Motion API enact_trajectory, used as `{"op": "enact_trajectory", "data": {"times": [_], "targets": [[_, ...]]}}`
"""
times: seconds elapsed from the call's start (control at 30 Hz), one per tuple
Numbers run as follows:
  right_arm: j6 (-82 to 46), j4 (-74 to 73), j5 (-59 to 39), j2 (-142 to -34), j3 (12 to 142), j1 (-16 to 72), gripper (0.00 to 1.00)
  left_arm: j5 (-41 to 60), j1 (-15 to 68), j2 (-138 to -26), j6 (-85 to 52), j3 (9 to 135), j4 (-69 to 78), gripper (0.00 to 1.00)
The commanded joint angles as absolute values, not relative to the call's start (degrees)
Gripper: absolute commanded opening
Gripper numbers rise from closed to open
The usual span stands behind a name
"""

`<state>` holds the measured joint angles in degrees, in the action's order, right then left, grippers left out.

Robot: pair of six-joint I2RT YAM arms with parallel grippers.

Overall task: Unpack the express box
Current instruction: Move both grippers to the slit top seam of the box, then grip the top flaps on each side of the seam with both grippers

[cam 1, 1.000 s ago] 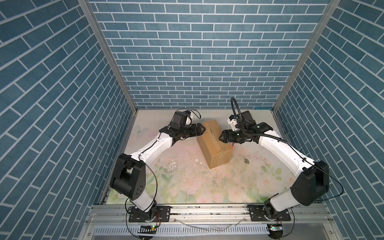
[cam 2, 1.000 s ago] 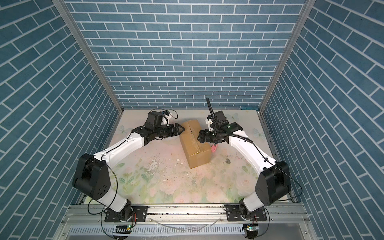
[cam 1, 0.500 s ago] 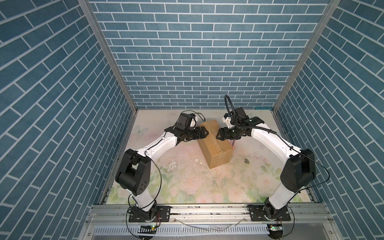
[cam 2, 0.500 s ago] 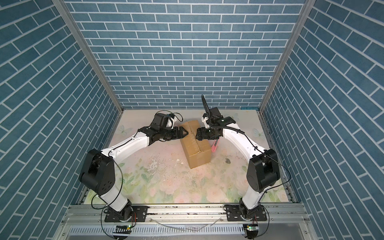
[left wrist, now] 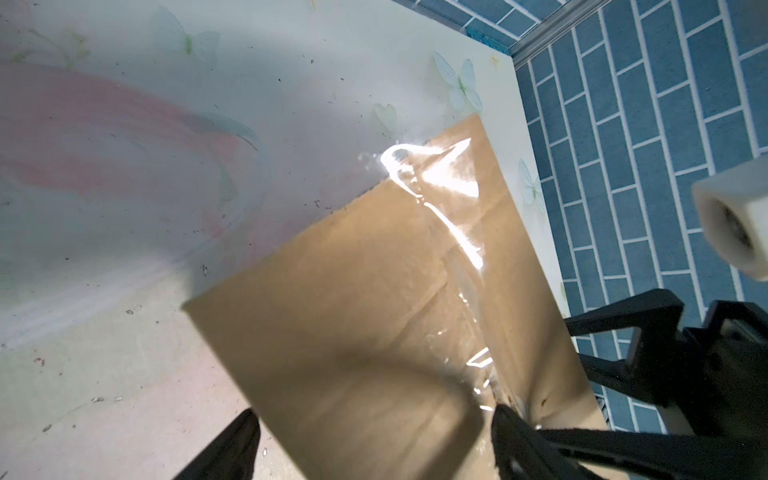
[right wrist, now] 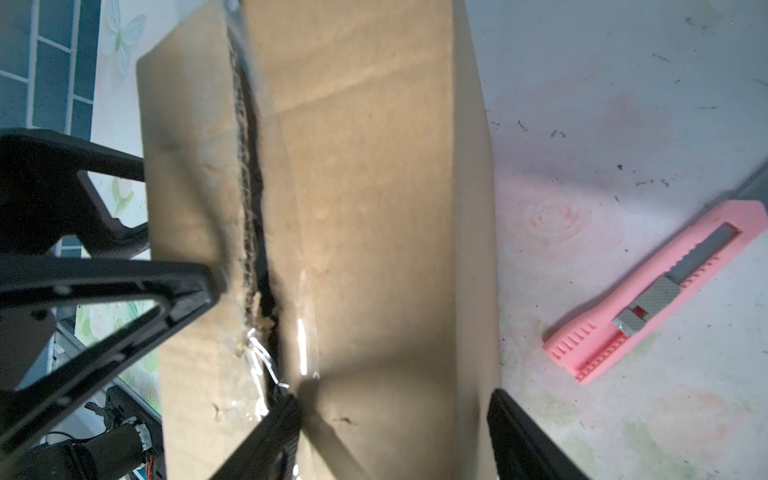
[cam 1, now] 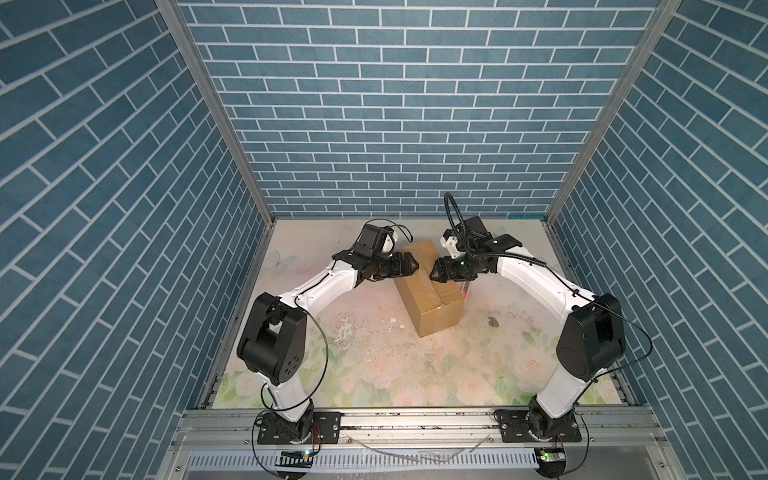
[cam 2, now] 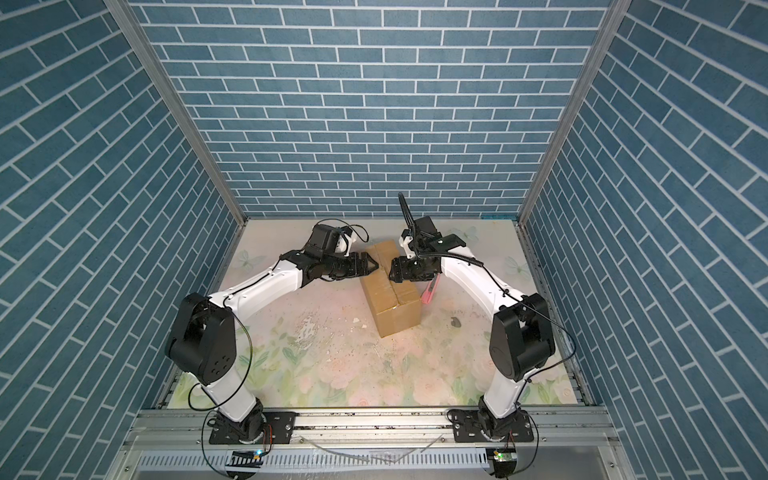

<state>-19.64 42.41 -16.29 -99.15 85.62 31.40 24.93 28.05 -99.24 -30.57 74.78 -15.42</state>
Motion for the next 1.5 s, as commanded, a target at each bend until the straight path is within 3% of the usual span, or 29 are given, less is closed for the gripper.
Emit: {"op": "enact_trajectory", "data": {"times": [0.0,0.57,0.87,0.97,1.0,1.03,1.47], "targets": [[-23.5,44.2,-12.0,-99.4,84.0,33.4,0.72,25.3,28.2,-100.1,-28.6,76.8,-17.6,0.88],[-46.6,32.2,-9.1,-94.0,74.4,43.2,0.62,29.4,25.9,-99.9,-25.4,79.5,-20.1,0.88],[-49.1,28.7,-7.4,-95.5,72.9,43.5,0.56,29.1,26.7,-96.1,-17.1,83.6,-36.2,0.89],[-50.0,27.2,-7.7,-96.4,72.6,43.5,0.54,26.7,28.1,-95.2,-14.7,84.3,-40.4,0.9],[-50.3,26.7,-7.7,-96.5,72.5,43.5,0.53,25.6,28.7,-95.1,-14.1,84.6,-41.7,0.99],[-50.5,26.1,-7.8,-96.8,72.4,43.5,0.53,24.4,29.4,-94.8,-13.2,85.1,-42.9,1.0],[-52.9,23.5,-8.3,-97.9,71.5,43.4,0.51,7.7,35.8,-95.1,-9.8,87.7,-50.4,0.97]]}}
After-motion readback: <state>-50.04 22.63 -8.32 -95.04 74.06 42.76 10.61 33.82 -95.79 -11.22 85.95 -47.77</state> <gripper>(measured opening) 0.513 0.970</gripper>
